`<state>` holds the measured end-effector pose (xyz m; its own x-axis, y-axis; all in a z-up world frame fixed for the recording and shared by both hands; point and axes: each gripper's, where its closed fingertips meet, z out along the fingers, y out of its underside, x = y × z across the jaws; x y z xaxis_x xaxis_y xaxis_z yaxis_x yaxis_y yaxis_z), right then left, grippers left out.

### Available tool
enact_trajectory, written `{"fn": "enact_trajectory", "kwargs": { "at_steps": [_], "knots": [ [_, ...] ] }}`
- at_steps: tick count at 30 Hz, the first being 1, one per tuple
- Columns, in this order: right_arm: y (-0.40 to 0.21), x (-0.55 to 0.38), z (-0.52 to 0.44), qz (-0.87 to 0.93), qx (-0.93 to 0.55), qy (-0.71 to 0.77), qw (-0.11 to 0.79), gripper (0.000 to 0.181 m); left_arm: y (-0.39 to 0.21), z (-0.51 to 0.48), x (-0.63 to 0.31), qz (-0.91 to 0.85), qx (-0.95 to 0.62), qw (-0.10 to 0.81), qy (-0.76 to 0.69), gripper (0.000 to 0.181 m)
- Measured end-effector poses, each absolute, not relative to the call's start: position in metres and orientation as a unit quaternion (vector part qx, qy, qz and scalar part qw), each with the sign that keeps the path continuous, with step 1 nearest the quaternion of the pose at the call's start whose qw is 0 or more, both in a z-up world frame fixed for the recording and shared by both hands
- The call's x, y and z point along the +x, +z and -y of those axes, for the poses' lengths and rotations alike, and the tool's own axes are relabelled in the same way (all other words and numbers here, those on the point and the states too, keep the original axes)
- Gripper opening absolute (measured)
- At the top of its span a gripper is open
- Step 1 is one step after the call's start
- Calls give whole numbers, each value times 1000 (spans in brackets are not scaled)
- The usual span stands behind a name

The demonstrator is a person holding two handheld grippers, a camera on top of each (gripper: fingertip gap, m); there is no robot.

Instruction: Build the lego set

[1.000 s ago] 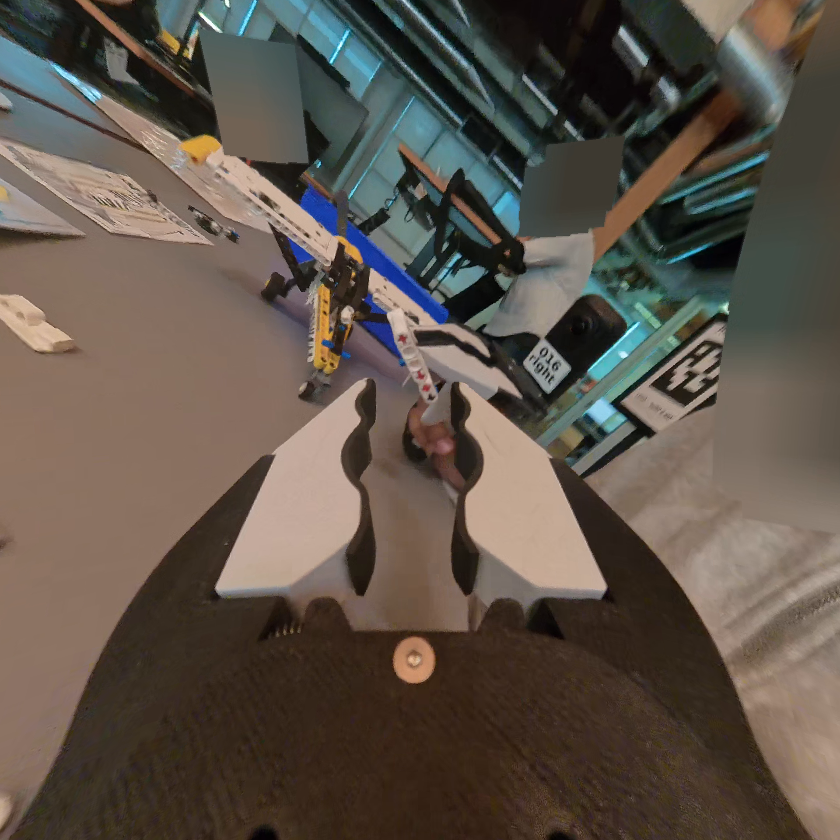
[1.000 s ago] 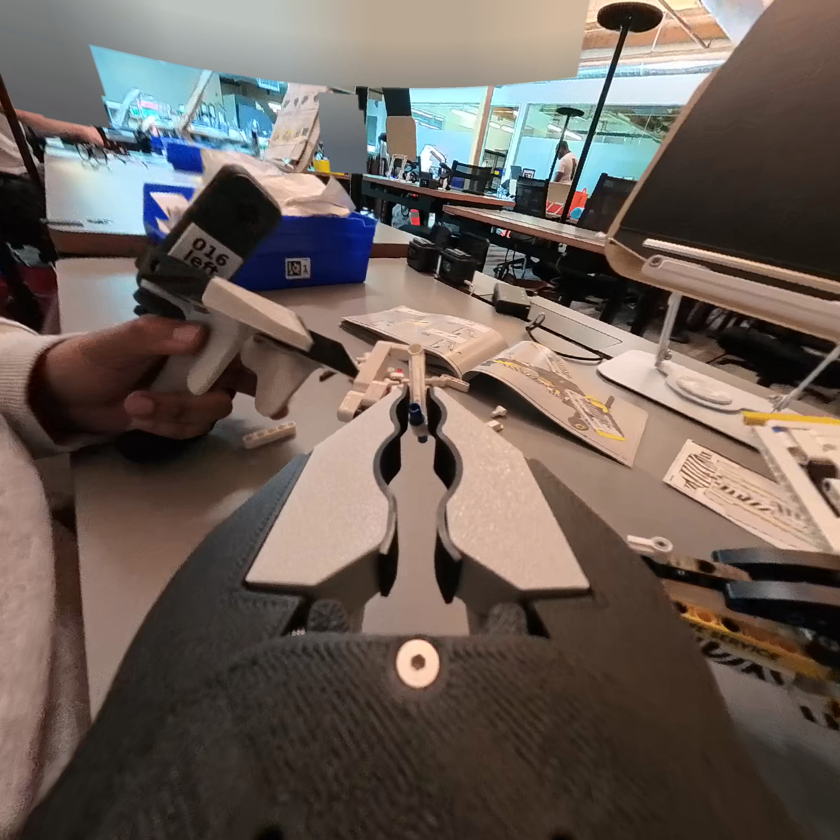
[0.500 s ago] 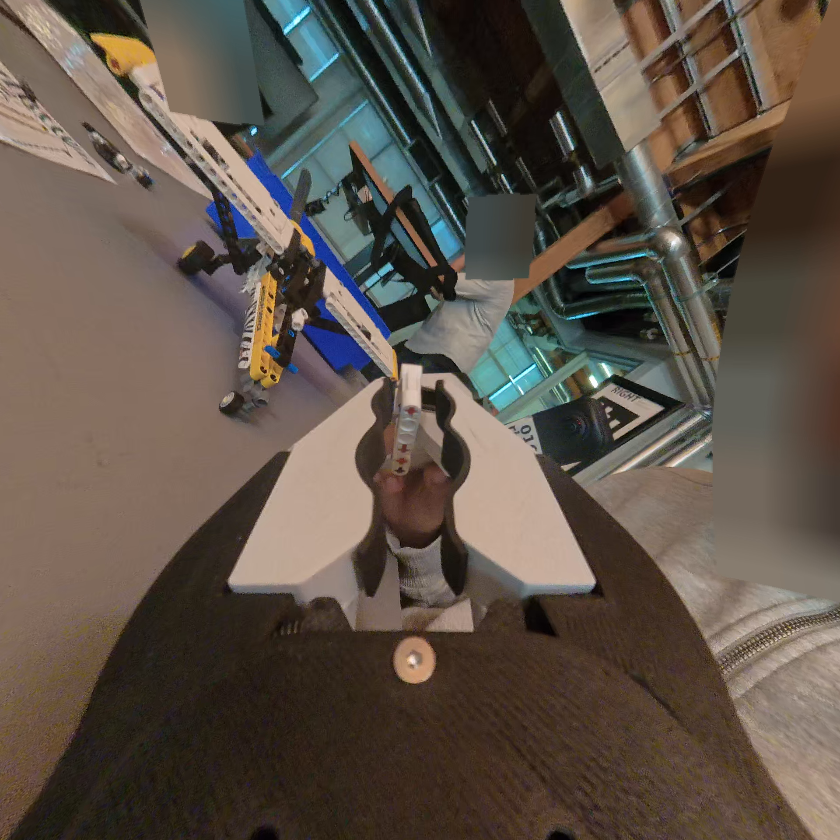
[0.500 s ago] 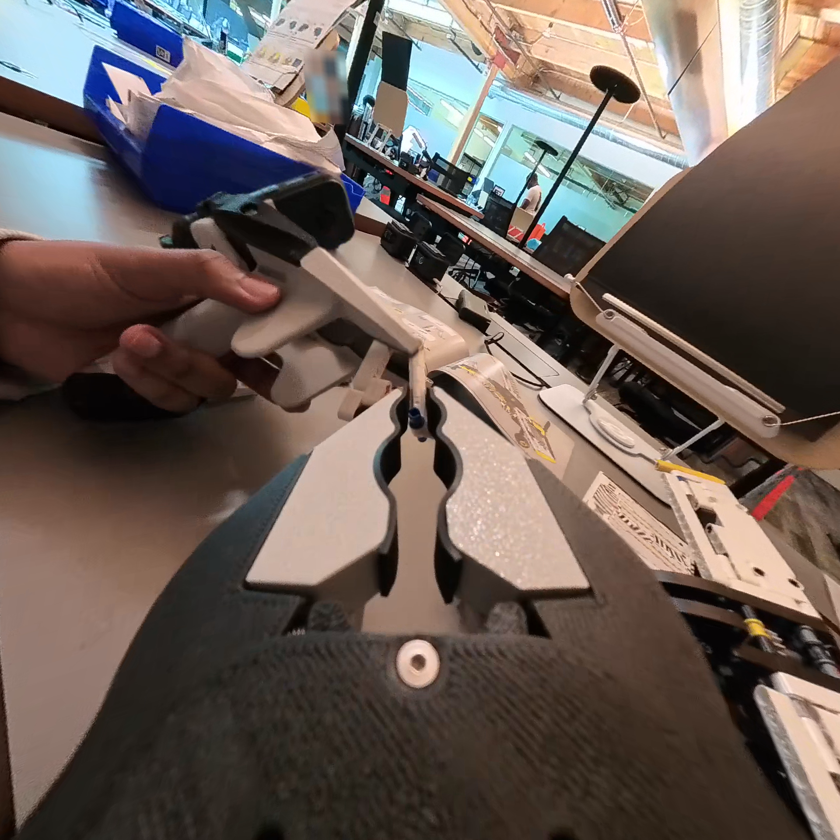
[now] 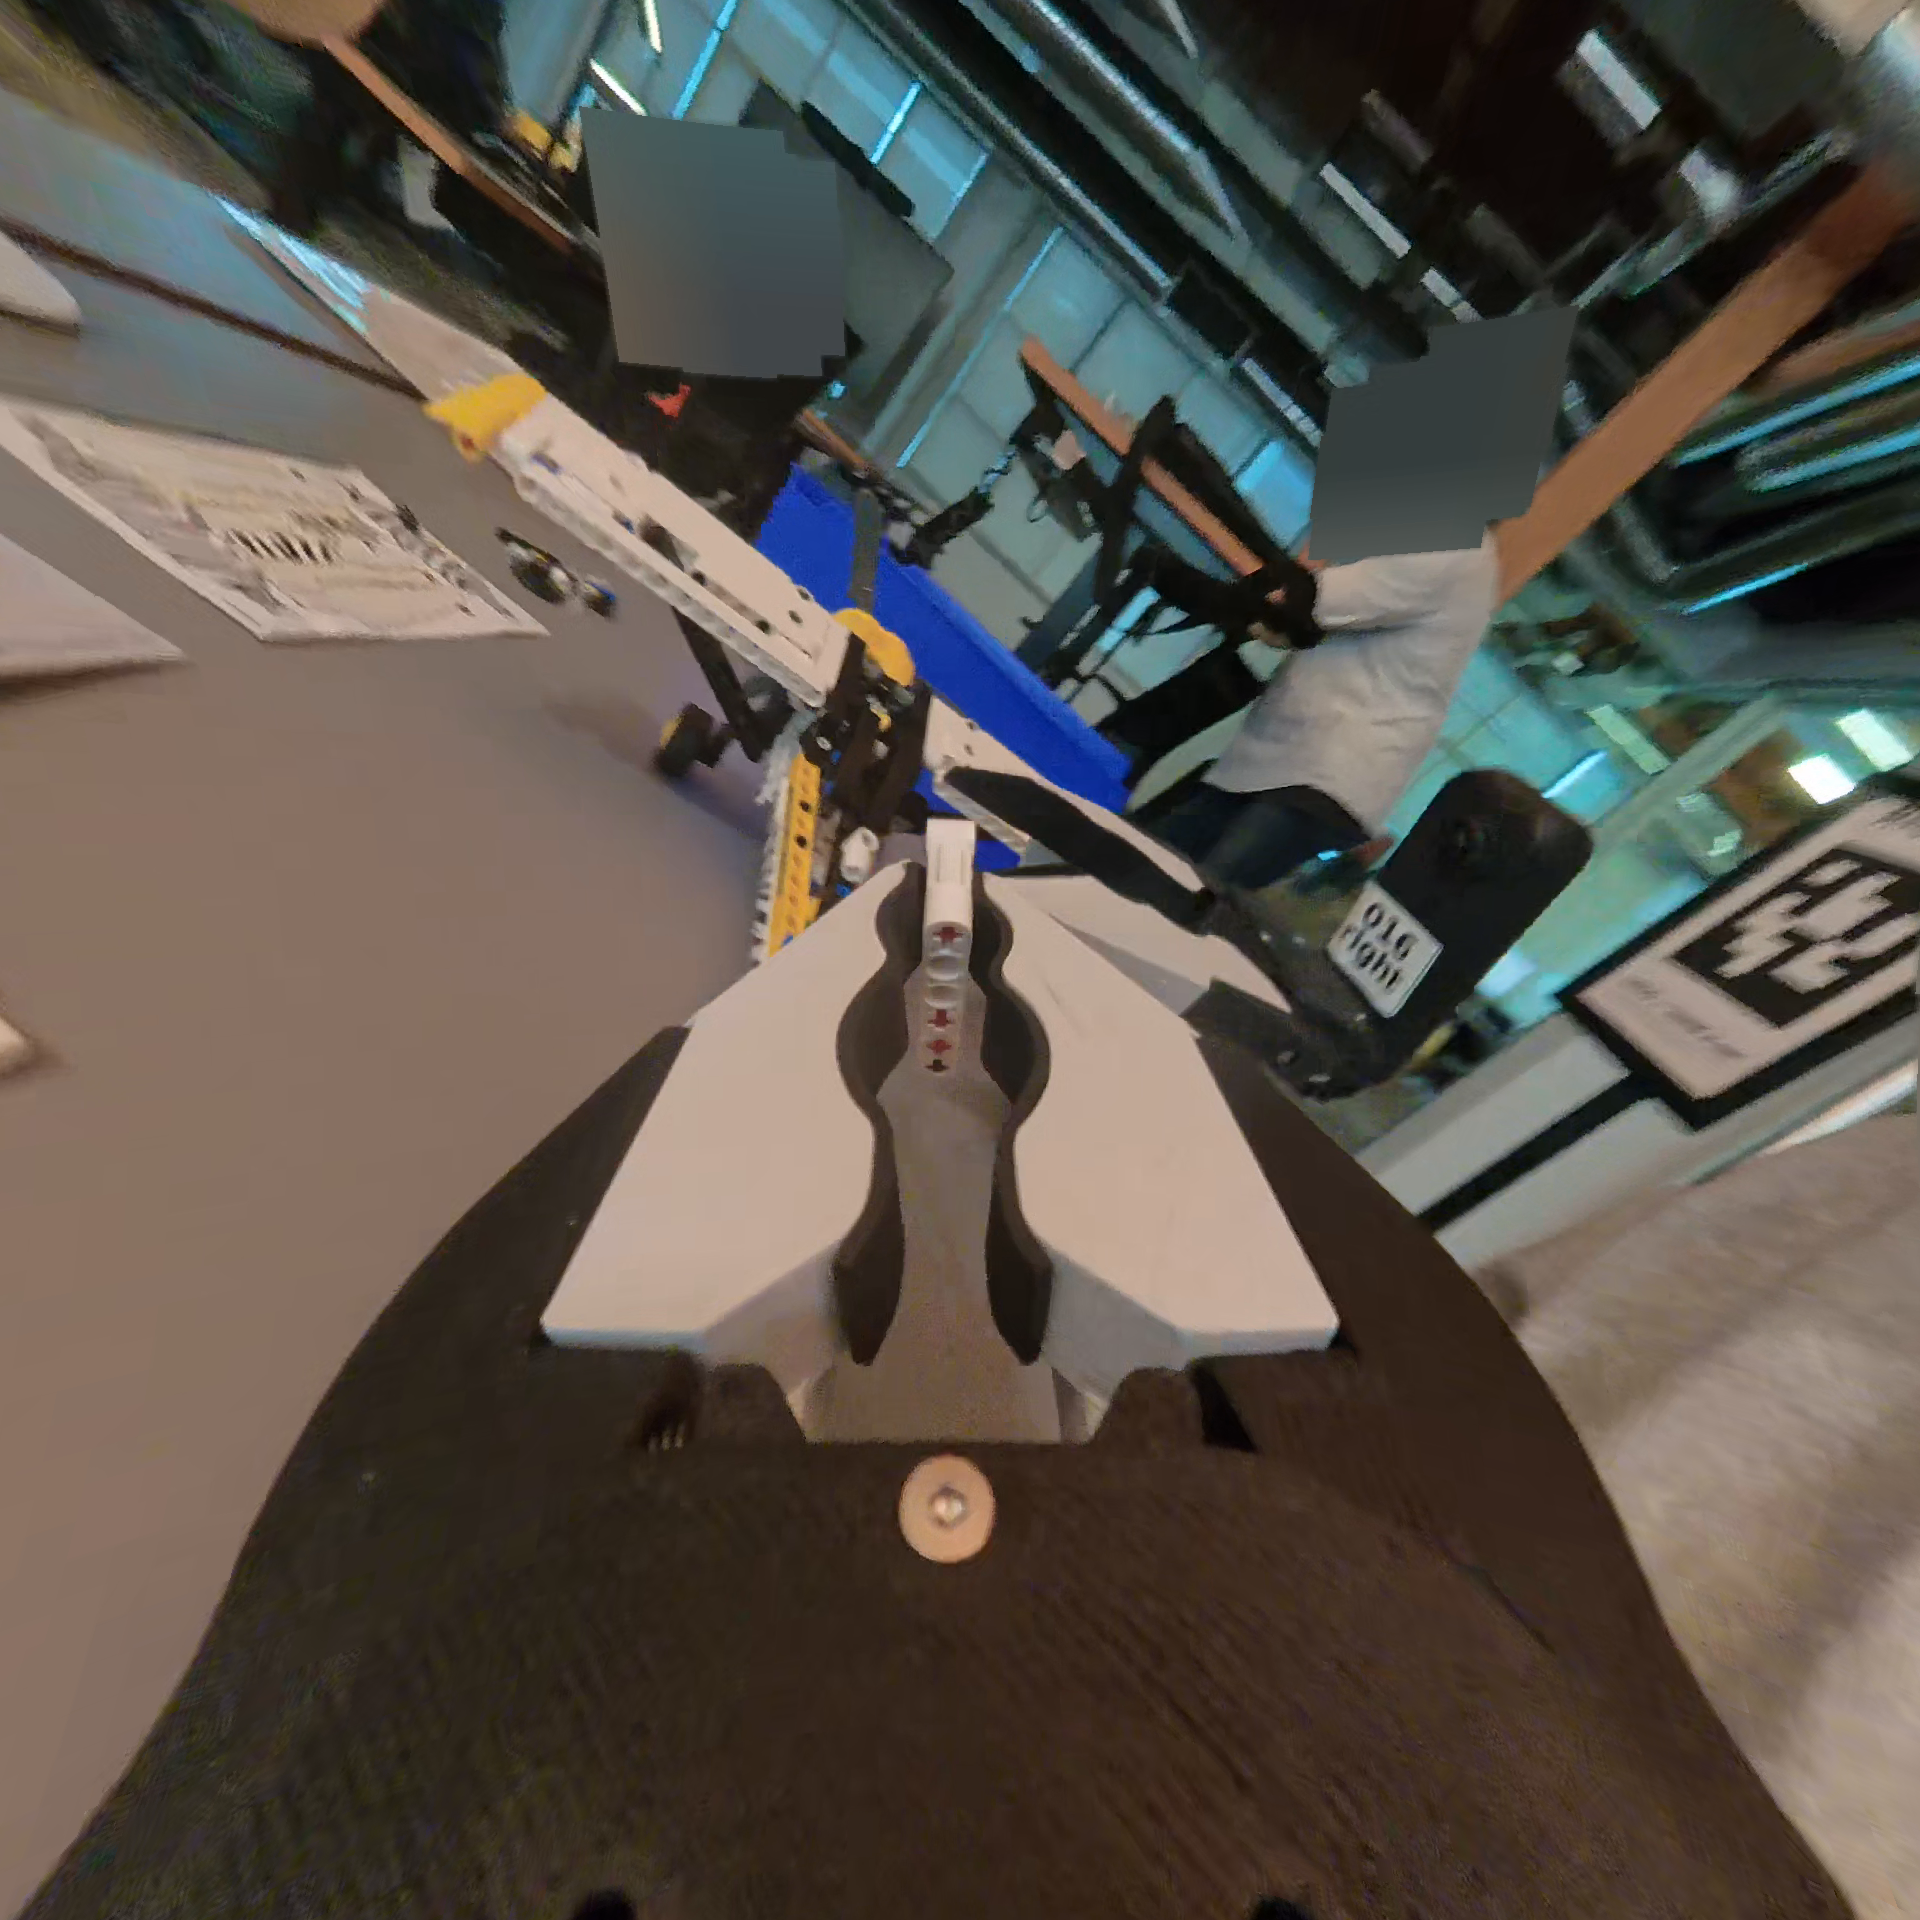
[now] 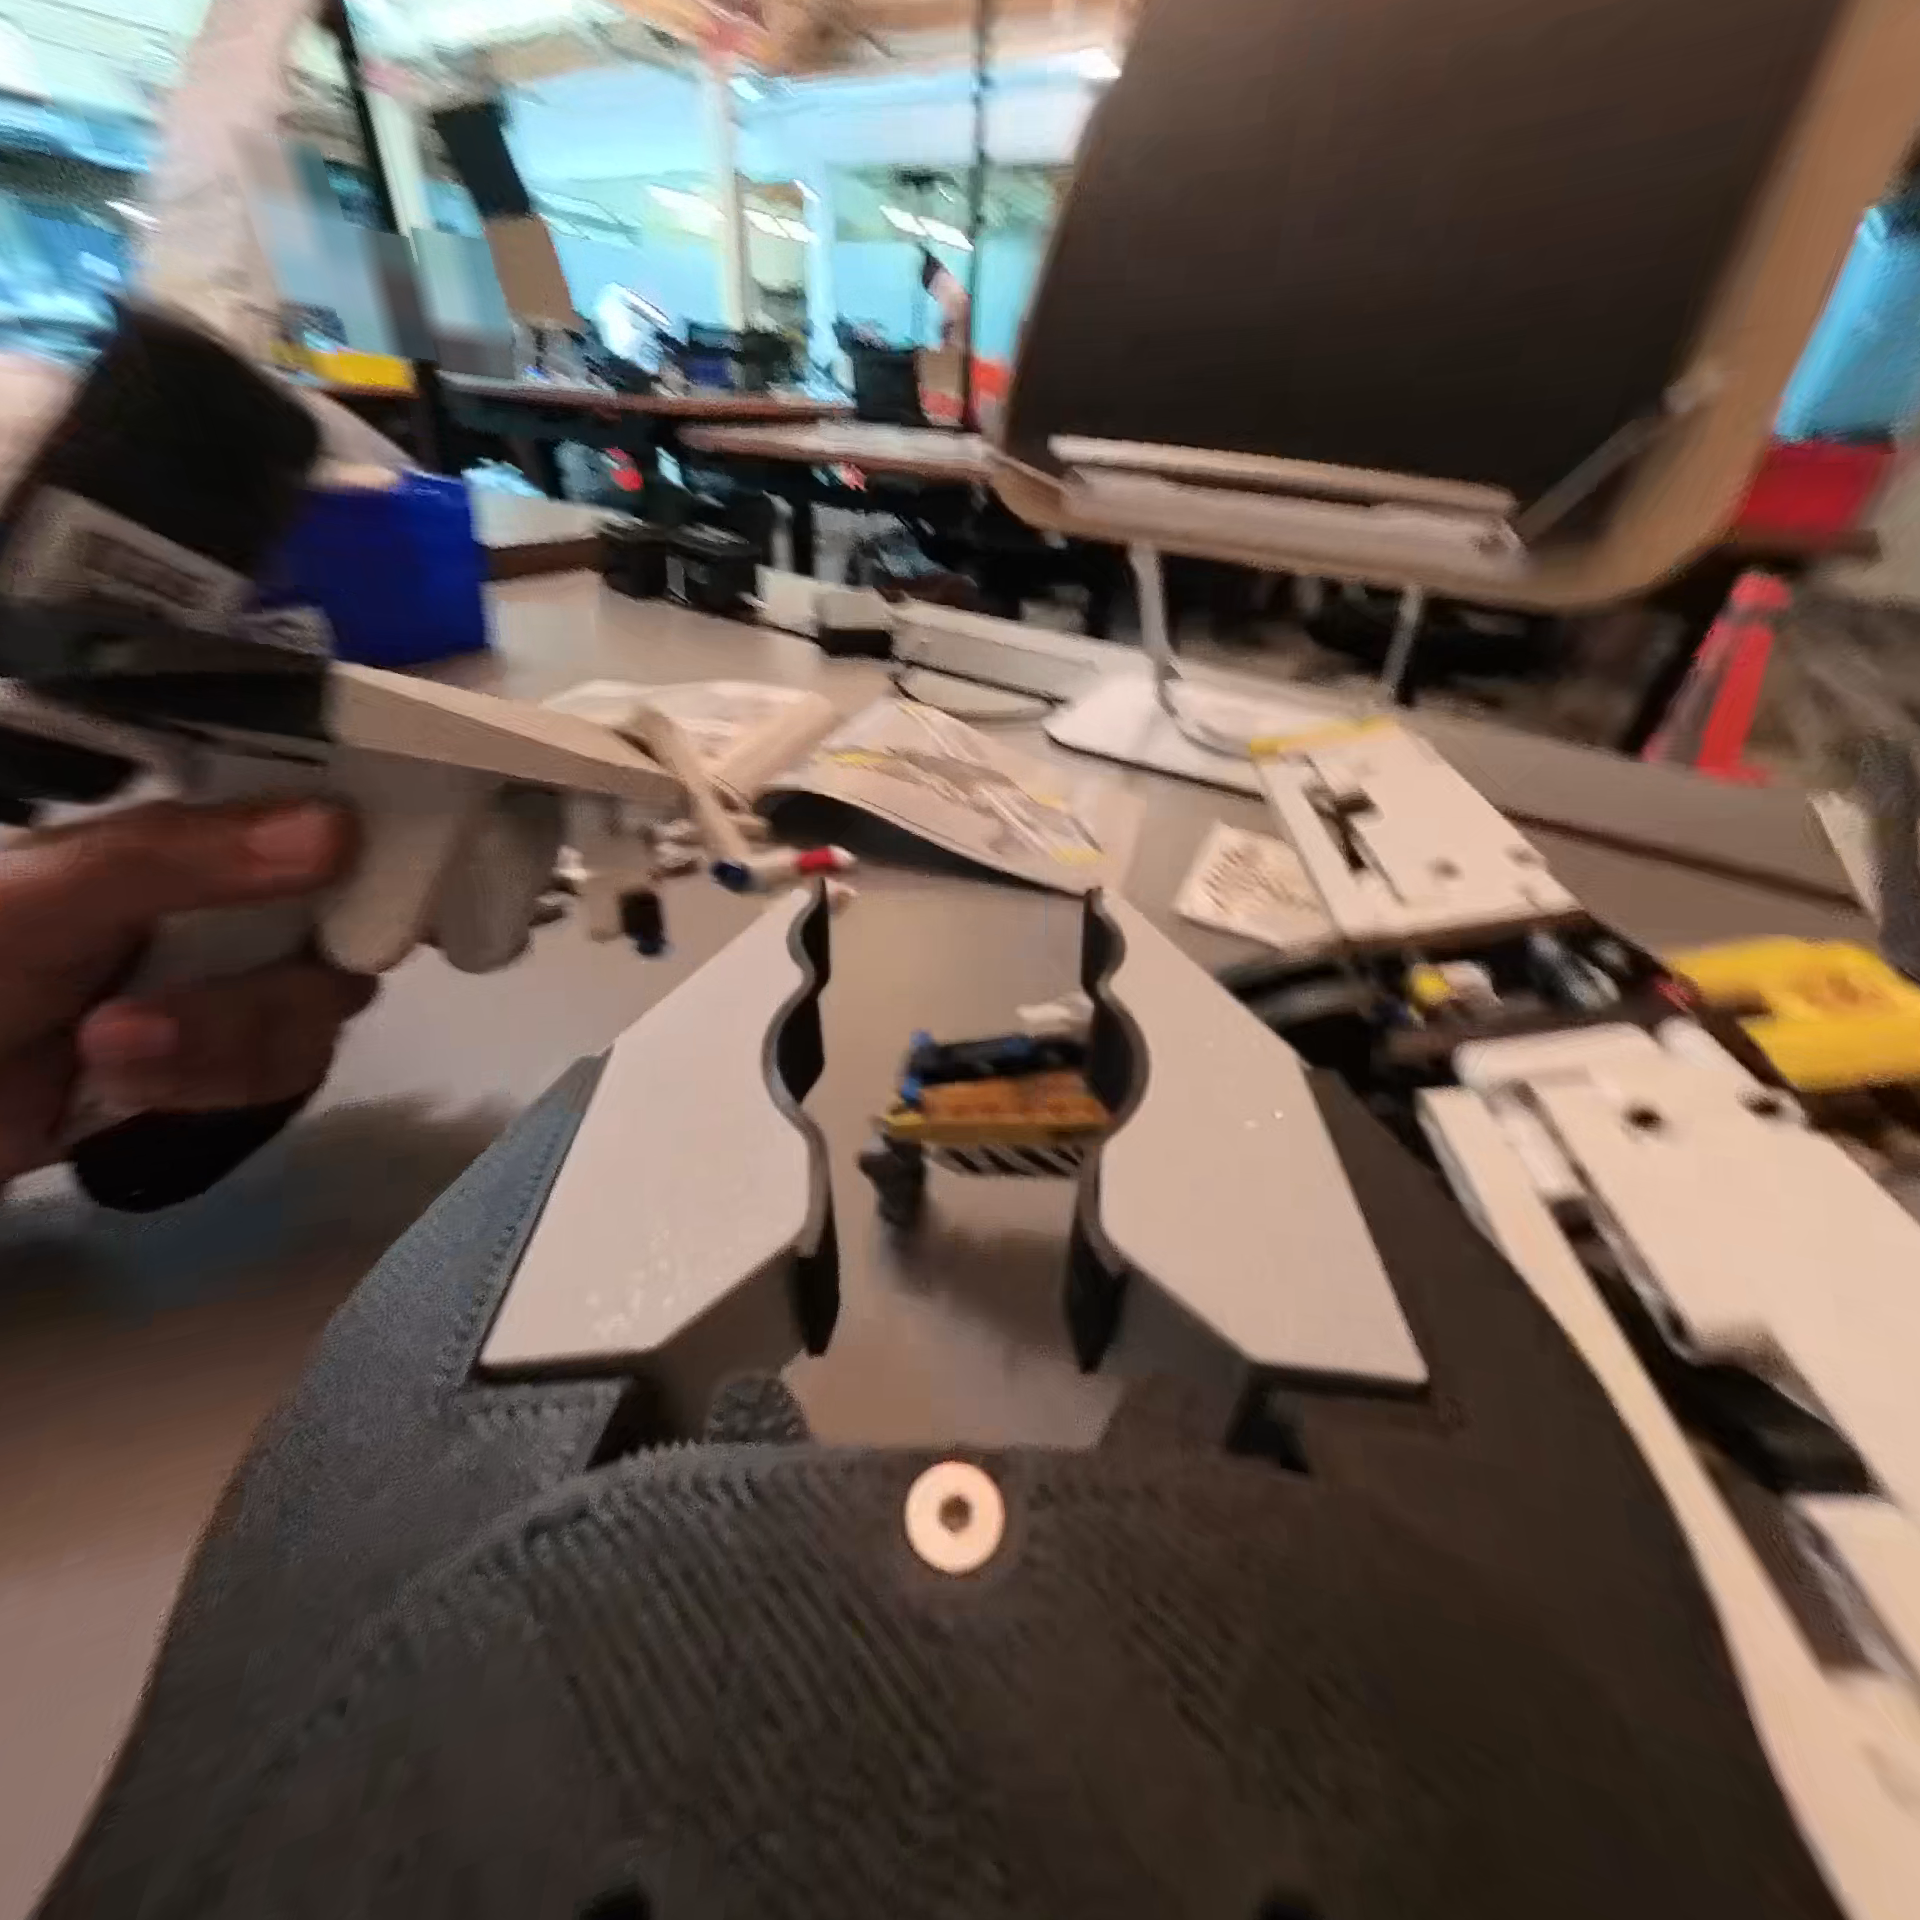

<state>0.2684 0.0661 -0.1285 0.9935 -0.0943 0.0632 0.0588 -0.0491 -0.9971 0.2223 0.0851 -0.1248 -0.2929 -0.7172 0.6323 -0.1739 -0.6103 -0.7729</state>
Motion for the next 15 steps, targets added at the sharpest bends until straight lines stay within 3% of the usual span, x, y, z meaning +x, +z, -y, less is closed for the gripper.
{"fn": "enact_trajectory", "kwargs": {
  "at_steps": [4, 15],
  "knots": [
    [-155, 299, -63, -41, -777, -100, 621, 45, -128, -76, 242, -471, -552, 267, -634, 6],
    [-161, 294, -65, 38, -782, -169, 599, 26, -146, -64, 262, -595, -543, 330, -492, 7]
  ]
}}
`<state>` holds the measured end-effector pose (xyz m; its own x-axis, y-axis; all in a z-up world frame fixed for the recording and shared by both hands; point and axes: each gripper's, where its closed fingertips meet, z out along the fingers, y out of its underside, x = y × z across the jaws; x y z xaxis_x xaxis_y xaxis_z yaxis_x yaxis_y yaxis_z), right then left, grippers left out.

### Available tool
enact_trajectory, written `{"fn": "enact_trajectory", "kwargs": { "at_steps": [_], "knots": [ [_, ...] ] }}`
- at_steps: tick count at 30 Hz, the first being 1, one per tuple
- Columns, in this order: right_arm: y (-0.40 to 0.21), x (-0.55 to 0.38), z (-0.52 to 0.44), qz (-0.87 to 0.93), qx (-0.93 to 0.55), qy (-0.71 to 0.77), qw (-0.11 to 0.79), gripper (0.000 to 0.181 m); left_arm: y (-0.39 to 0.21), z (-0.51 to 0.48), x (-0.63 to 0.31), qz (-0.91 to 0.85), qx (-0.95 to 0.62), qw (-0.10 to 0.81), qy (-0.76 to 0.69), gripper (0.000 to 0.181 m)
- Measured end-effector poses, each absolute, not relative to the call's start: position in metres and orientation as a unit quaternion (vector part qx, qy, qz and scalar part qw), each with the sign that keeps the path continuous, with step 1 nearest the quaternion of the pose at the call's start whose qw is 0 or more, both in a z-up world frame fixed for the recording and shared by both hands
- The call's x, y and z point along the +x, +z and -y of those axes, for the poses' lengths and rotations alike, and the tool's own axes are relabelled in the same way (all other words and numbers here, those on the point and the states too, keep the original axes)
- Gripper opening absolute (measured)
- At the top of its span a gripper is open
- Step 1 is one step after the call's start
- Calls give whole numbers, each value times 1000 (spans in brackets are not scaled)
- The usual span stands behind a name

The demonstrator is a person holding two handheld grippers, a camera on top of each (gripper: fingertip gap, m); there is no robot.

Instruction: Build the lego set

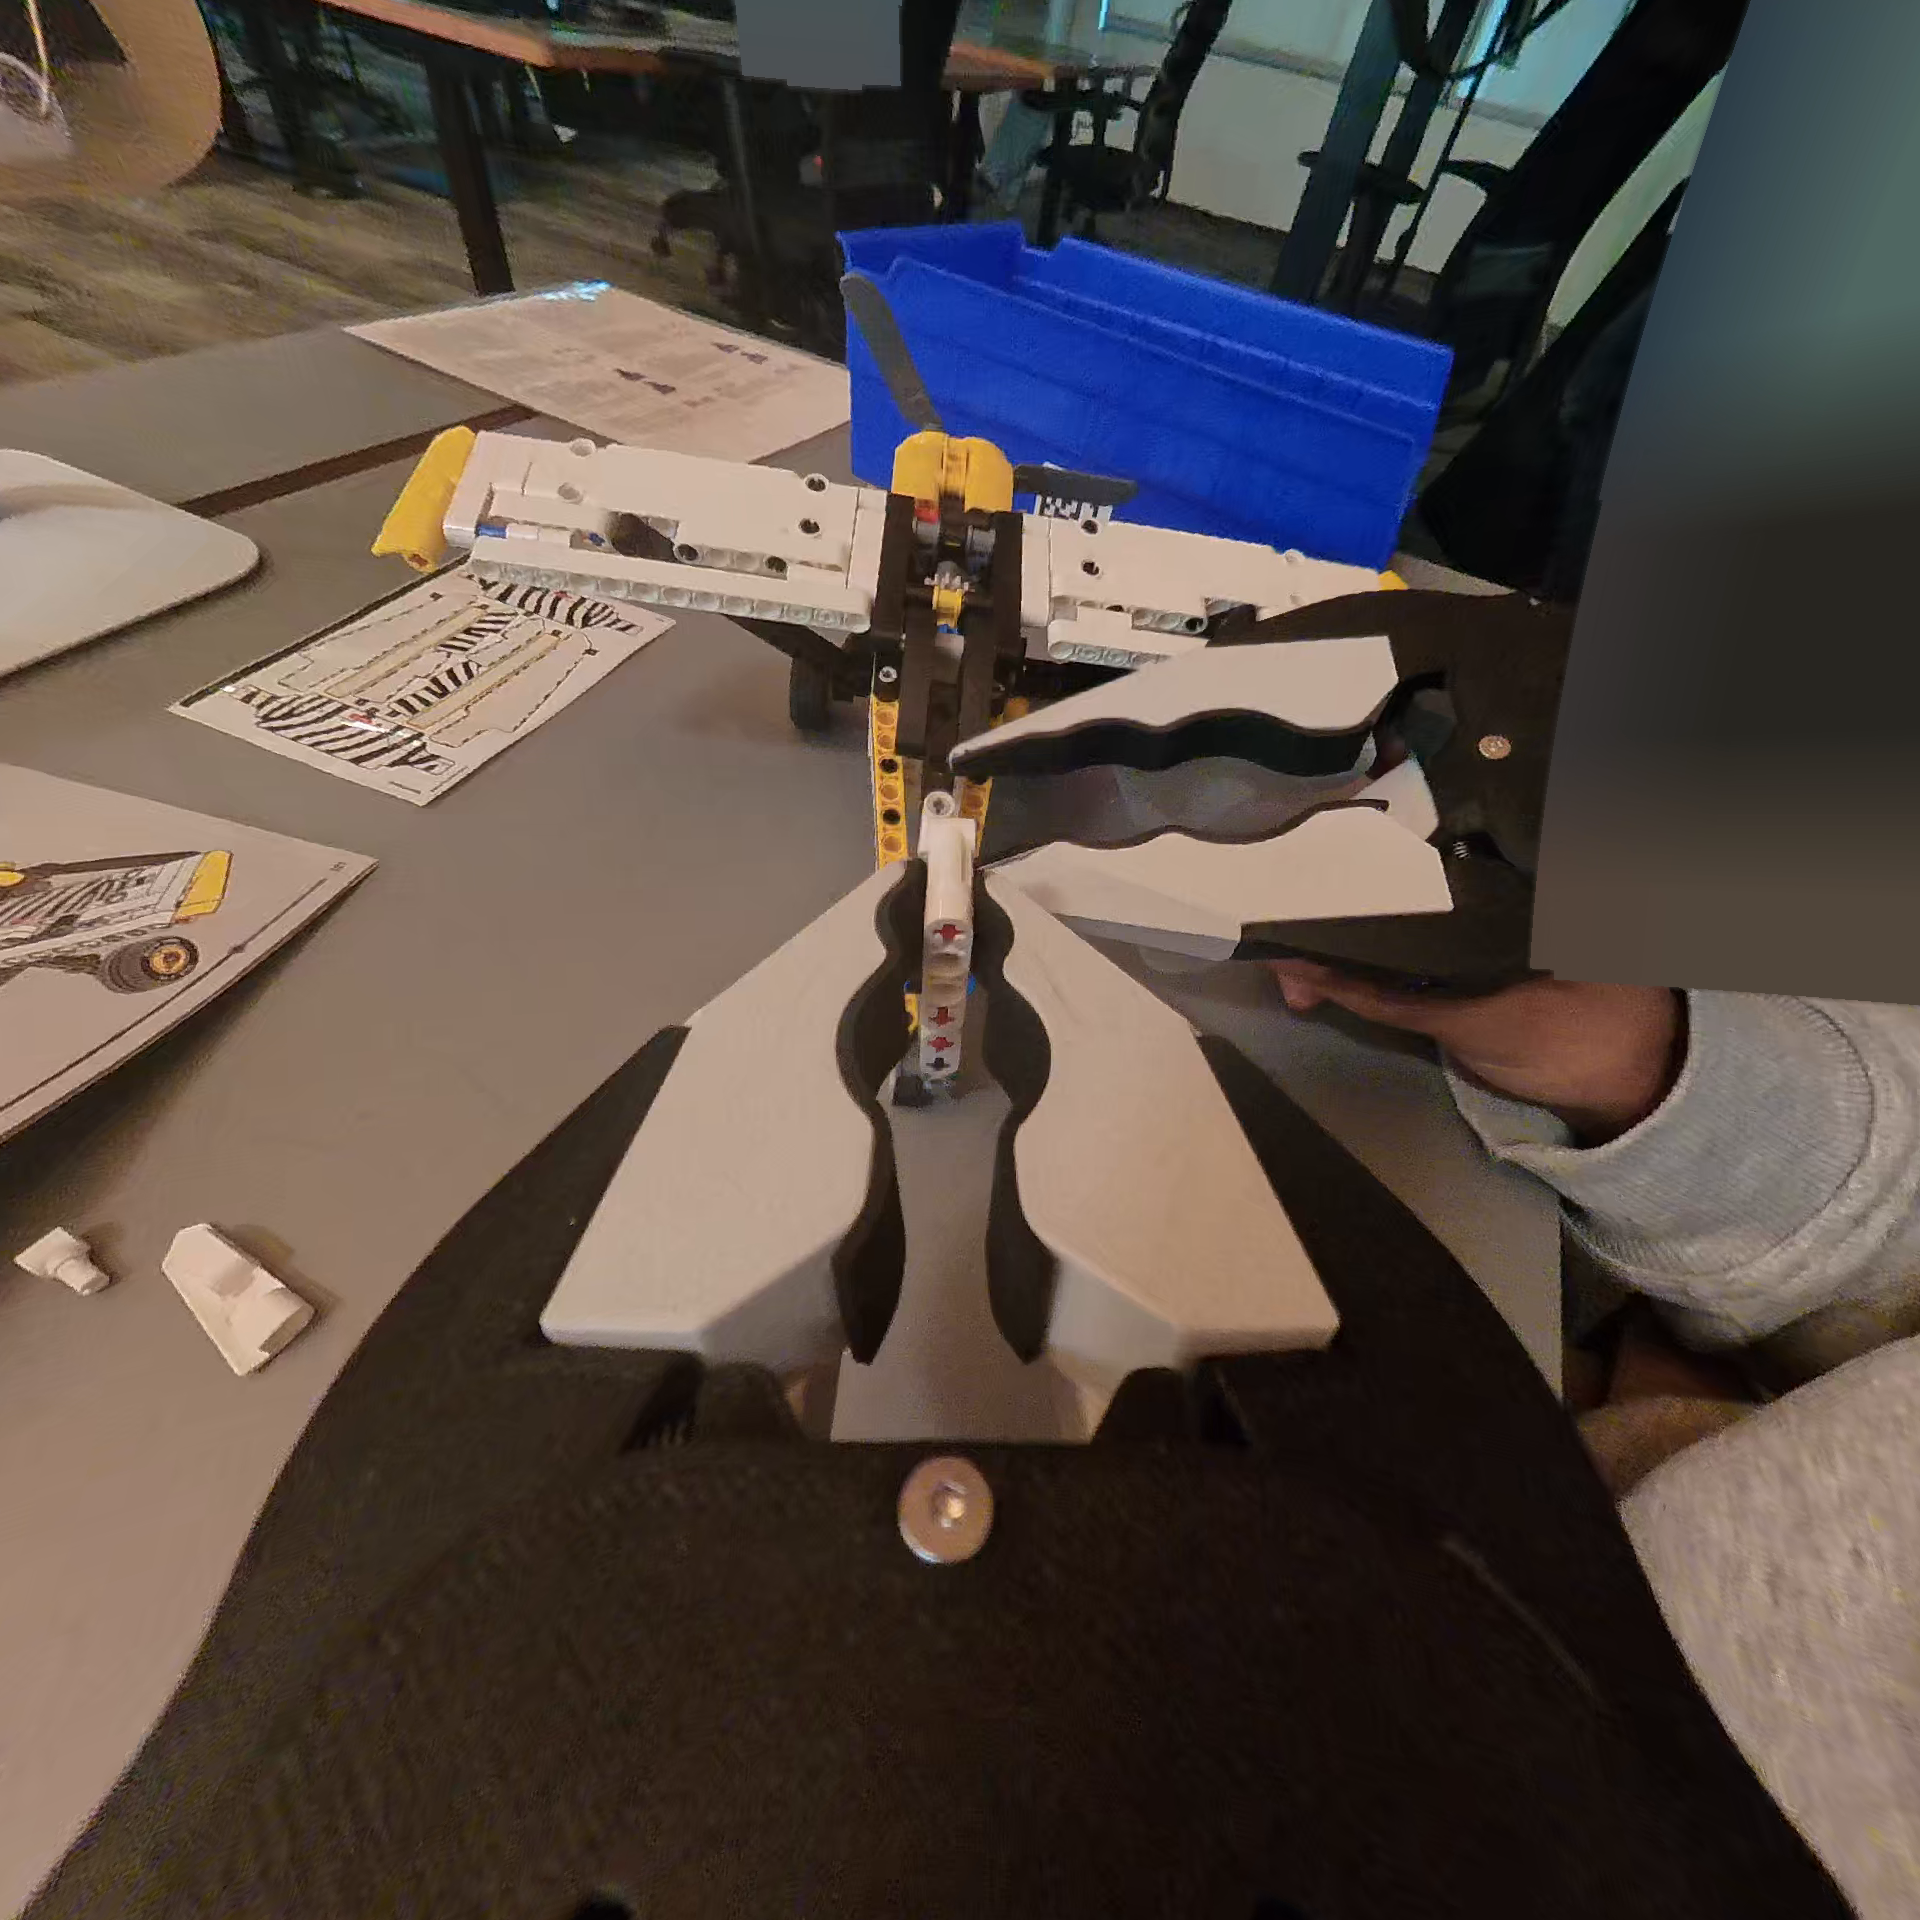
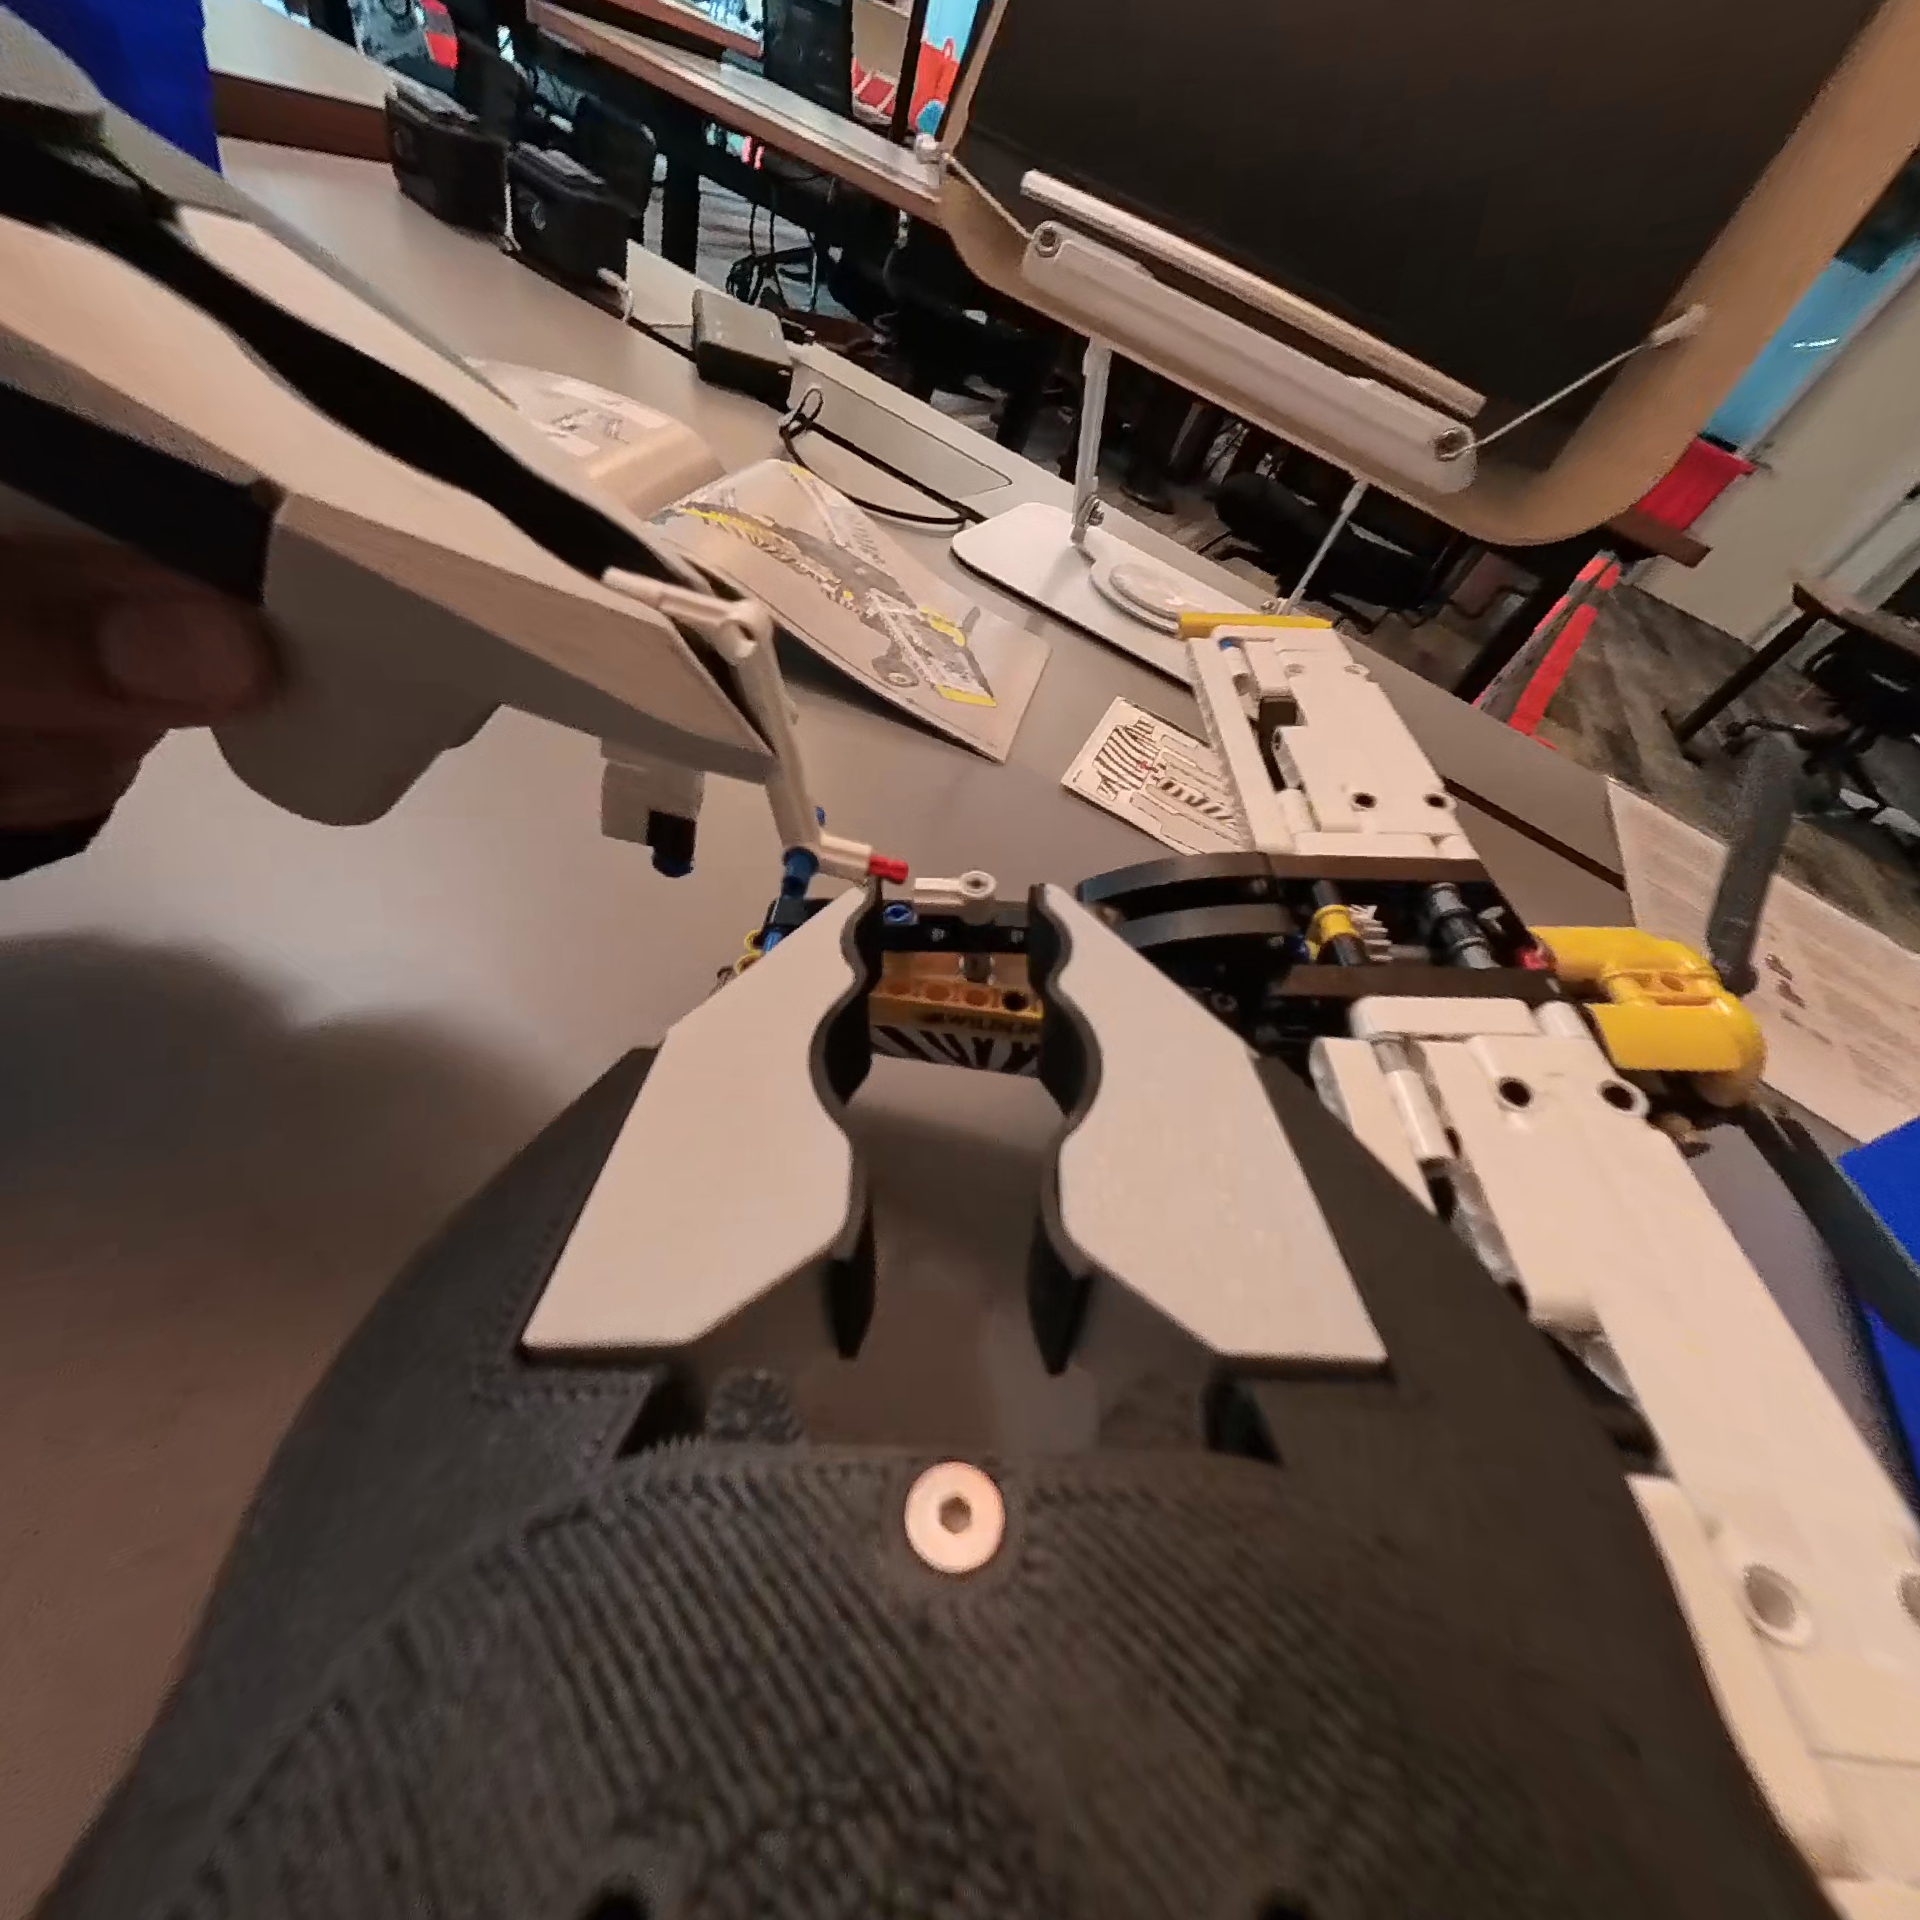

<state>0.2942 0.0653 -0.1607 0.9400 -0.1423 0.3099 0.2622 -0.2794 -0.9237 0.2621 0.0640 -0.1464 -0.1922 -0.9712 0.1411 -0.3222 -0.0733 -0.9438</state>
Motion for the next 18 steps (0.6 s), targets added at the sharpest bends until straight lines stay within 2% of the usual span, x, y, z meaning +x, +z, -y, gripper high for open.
{"fn": "enact_trajectory", "kwargs": {
  "at_steps": [9, 18],
  "knots": [
    [-165, 296, -69, 51, -787, -184, 586, 15, -150, -68, 264, -600, -542, 325, -490, 7],
    [-165, 296, -69, 57, -786, -192, 585, 14, -151, -67, 265, -606, -535, 334, -485, 7]
  ]
}}
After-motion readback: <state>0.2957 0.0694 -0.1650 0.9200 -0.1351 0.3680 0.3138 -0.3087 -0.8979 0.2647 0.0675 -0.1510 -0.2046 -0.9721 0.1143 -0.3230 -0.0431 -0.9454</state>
